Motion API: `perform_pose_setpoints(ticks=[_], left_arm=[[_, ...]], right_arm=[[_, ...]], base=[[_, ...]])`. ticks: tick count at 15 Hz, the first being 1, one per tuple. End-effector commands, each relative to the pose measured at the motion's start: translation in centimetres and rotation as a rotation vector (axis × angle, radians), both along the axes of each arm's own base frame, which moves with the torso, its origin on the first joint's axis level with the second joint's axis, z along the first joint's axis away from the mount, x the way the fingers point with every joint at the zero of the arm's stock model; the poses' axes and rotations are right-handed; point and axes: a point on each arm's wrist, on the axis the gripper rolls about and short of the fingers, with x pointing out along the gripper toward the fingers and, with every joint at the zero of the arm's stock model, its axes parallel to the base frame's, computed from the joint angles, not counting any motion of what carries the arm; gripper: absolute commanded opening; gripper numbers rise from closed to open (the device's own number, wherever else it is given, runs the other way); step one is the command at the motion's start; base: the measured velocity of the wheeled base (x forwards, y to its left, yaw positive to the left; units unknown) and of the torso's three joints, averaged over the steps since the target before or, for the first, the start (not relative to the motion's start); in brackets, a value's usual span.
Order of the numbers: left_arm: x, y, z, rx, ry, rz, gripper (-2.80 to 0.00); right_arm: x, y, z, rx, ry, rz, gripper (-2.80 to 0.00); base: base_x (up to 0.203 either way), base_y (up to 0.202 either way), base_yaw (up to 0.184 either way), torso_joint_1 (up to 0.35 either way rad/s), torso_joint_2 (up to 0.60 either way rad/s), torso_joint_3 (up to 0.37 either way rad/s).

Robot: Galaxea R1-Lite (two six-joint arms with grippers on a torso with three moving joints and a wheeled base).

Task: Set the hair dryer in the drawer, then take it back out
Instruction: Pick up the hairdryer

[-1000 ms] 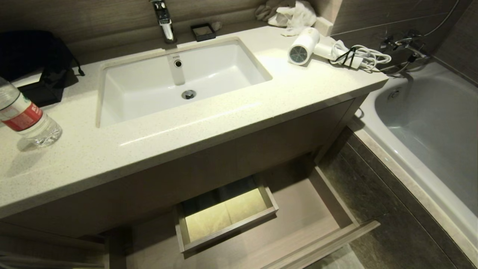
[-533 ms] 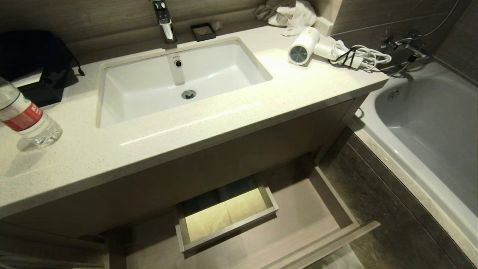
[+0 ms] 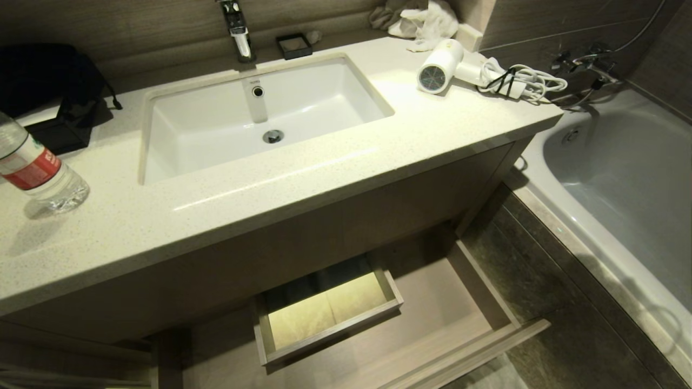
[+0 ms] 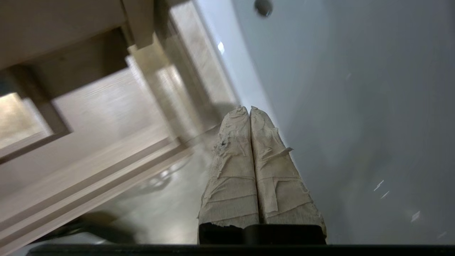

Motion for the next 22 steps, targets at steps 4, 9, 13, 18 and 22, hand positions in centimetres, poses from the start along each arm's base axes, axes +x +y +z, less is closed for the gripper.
perform_pose_setpoints(ticks=[4, 9, 13, 18, 22], left_arm=[[0.0, 0.0, 0.0, 0.0, 0.0, 0.0, -2.8], [0.0, 0.0, 0.0, 0.0, 0.0, 0.0, -2.8], [0.0, 0.0, 0.0, 0.0, 0.0, 0.0, -2.8], [0.0, 0.0, 0.0, 0.0, 0.0, 0.0, -2.8], [0.0, 0.0, 0.0, 0.0, 0.0, 0.0, -2.8]], right_arm=[[6.6, -1.4, 0.0, -0.26, -0.038, 0.108, -2.8], [12.1, -1.6, -1.2, -0.354, -0.182, 0.199, -2.8], [15.4, -0.6, -2.4, -0.379, -0.298, 0.23, -2.8], [16.9, 0.0, -3.5, -0.396, -0.304, 0.264, 0.0], [17.5, 0.0, -3.9, -0.401, -0.322, 0.262, 0.0]], base=[[0.0, 0.0, 0.0, 0.0, 0.0, 0.0], [0.0, 0.0, 0.0, 0.0, 0.0, 0.0], [0.0, 0.0, 0.0, 0.0, 0.0, 0.0], [0.0, 0.0, 0.0, 0.0, 0.0, 0.0], [0.0, 0.0, 0.0, 0.0, 0.0, 0.0]])
